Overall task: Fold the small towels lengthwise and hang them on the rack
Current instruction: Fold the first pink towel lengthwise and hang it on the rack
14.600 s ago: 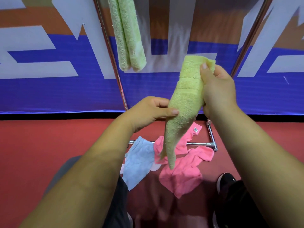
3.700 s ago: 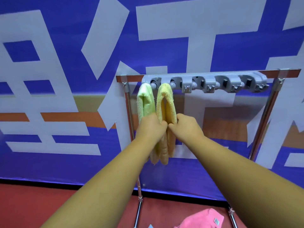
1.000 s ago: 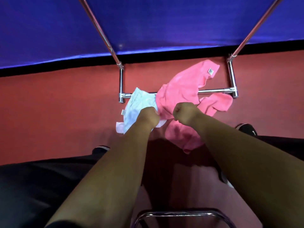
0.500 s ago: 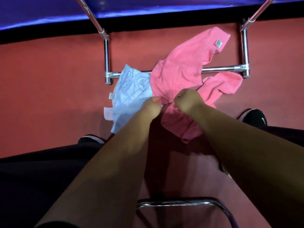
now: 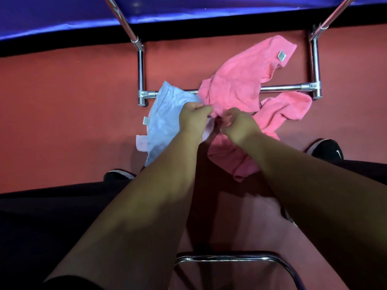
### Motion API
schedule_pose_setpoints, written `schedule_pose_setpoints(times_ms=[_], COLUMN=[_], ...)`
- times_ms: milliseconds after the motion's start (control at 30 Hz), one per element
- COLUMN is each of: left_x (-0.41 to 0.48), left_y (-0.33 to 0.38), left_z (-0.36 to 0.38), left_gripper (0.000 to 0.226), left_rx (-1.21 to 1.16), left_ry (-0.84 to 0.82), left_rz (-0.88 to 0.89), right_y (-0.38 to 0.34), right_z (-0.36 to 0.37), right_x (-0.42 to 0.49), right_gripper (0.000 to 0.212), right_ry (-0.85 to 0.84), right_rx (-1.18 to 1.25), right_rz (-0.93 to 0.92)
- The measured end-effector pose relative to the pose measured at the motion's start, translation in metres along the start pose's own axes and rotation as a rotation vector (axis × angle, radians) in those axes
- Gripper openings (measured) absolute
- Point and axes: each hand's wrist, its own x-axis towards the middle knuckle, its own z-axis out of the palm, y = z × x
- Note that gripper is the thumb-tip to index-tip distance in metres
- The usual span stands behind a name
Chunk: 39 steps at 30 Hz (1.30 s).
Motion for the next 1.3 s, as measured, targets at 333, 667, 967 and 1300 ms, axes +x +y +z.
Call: schedule_pose_setpoints(times_ms=[333, 667, 967, 1300], left_x=[-0.040, -0.133, -0.263, -0.283], left_y=[0.056, 0.128, 0.211, 0.173], left_z=[-0.009, -0.054, -0.112, -0.155], left_gripper=[0.030, 0.026, 0.026, 0.022], left_rx=[-0.115, -0.021, 0.204, 0.782], left_ry=[-0.017, -0.156, -0.326, -0.075], left_rz=[0.206, 0.564, 0.760, 0.702], right_y=[-0.035, -0.077, -0.118, -0.123], right_z=[-0.031, -0.101, -0.199, -0.205], right_x=[-0.025, -0.120, -0.234, -0.291], right_gripper=[0.014, 0.014, 0.013, 0.012], right_ry=[0.208, 0.164, 0.011, 0.256], right_rx=[0.149, 0.251, 0.414, 0.417], right_rz=[-0.186, -0.374, -0.570, -0.572])
